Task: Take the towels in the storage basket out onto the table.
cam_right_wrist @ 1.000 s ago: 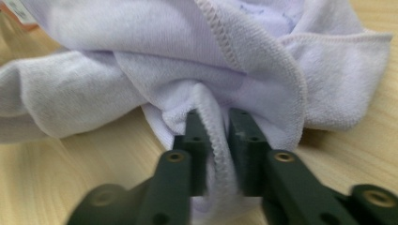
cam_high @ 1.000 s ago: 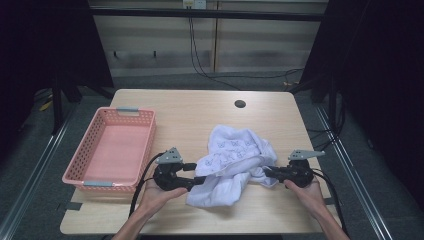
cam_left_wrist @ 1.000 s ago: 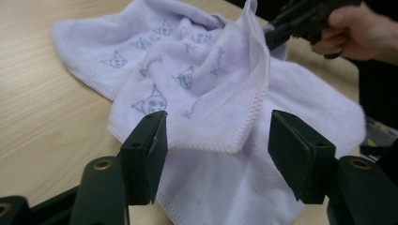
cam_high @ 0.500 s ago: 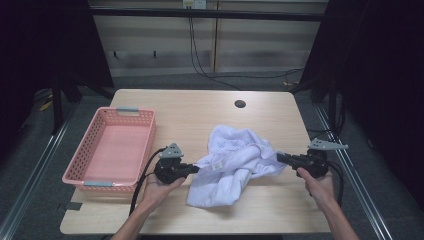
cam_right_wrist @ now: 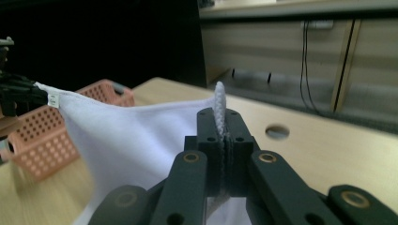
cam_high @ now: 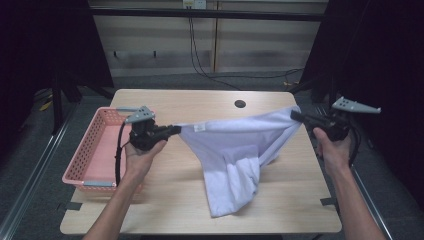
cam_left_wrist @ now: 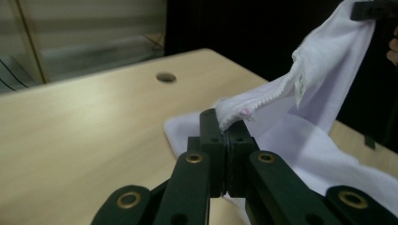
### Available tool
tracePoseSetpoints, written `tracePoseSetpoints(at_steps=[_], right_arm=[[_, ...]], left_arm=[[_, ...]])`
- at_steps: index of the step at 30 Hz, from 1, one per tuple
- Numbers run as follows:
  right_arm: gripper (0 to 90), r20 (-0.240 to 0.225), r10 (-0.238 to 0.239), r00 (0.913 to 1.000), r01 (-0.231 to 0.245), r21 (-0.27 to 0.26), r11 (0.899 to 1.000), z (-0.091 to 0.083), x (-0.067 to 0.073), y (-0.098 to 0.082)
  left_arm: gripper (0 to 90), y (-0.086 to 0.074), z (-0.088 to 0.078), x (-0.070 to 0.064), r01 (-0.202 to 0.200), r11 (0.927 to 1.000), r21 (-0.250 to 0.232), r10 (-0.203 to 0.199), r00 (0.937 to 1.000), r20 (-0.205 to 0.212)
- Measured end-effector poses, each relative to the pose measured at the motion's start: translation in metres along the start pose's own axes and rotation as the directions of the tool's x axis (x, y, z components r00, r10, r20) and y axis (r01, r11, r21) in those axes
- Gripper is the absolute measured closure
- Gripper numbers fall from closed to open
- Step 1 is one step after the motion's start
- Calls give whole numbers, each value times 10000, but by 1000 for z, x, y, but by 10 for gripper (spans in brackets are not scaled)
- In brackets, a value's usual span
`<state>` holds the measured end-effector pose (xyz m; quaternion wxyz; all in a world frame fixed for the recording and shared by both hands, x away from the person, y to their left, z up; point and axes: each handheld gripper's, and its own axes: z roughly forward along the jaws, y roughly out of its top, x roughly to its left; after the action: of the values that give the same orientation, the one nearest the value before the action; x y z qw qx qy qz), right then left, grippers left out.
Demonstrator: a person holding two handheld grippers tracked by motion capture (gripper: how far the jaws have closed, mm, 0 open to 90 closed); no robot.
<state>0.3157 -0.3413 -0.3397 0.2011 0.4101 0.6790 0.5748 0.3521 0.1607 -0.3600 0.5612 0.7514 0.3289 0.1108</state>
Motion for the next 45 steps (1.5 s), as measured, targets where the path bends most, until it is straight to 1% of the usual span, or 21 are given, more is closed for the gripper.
tracePoseSetpoints(at_steps=[4,9,13,14,20,21,22,24,25,26,27,29,31,32,33,34,37,38,39,40,45], right_arm=[[876,-11,-453,9990,451,-684,9966,-6,6,42],[877,-127,-976,9951,952,-1282,9872,-19,22,69],[877,-637,-793,9948,750,-677,9949,-25,28,28],[877,-770,-773,9940,738,-474,9961,-28,32,13],[877,-1412,-327,9894,374,310,9988,-66,56,-70],[877,-1412,-327,9894,374,310,9988,-66,56,-70],[877,-1410,-118,9899,194,523,9984,-81,64,-95],[876,-1363,-83,9906,203,869,9960,-96,74,-118],[876,-1363,-83,9906,203,869,9960,-96,74,-118],[861,-1577,69,9875,127,1231,9923,-114,86,-135],[861,-1577,69,9875,127,1231,9923,-114,86,-135],[761,-1623,153,9866,113,1617,9868,-127,96,-146],[666,-1486,89,9889,197,1896,9817,-137,104,-151],[594,-1397,71,9902,191,1857,9824,-138,102,-150],[594,-1397,71,9902,191,1857,9824,-138,102,-150],[595,-1289,138,9916,104,1853,9826,-137,99,-148],[572,-1175,34,9931,175,1768,9841,-118,89,-144],[571,-1222,-84,9925,322,1943,9804,-99,82,-142],[570,-1182,-119,9929,362,2055,9780,-88,79,-141],[571,-1302,-42,9915,328,2187,9752,-76,75,-139],[600,-1445,-363,9888,751,2735,9589,-16,62,-128]], left_arm=[[888,32,-17,0,-294,9979,-585,282,9994,-204],[888,39,-34,-11,-571,9930,-1035,584,9982,96],[887,15,-35,-16,-387,9973,-625,421,9977,535],[887,-4,-38,-22,-438,9985,-315,461,9960,768],[885,-56,-61,-50,-369,9989,276,318,9858,1650],[885,-56,-61,-50,-369,9989,276,318,9858,1650],[885,-78,-68,-63,-562,9954,770,409,9816,1865],[884,-101,-76,-74,-327,9924,1183,27,9696,2446],[884,-101,-76,-74,-327,9924,1183,27,9696,2446],[883,-121,-86,-88,-579,9879,1439,172,9629,2692],[880,-121,-86,-88,-579,9879,1439,172,9629,2692],[867,-135,-98,-98,-322,9905,1334,-125,9470,3210],[756,-141,-110,-103,-448,9903,1312,-4,9455,3255],[674,-140,-112,-101,-260,9922,1223,-180,9382,3456],[671,-140,-112,-101,-260,9922,1223,-180,9382,3456],[671,-139,-111,-98,-372,9916,1240,-36,9496,3136],[609,-134,-99,-85,-288,9898,1395,-151,9526,3038],[636,-130,-82,-73,-126,9854,1699,-309,9676,2507],[656,-130,-82,-73,-126,9854,1699,-309,9676,2507],[680,-125,-59,-61,-90,9792,2025,-360,9754,2173],[704,-118,8,-44,-170,9610,2760,-425,9772,2080]])
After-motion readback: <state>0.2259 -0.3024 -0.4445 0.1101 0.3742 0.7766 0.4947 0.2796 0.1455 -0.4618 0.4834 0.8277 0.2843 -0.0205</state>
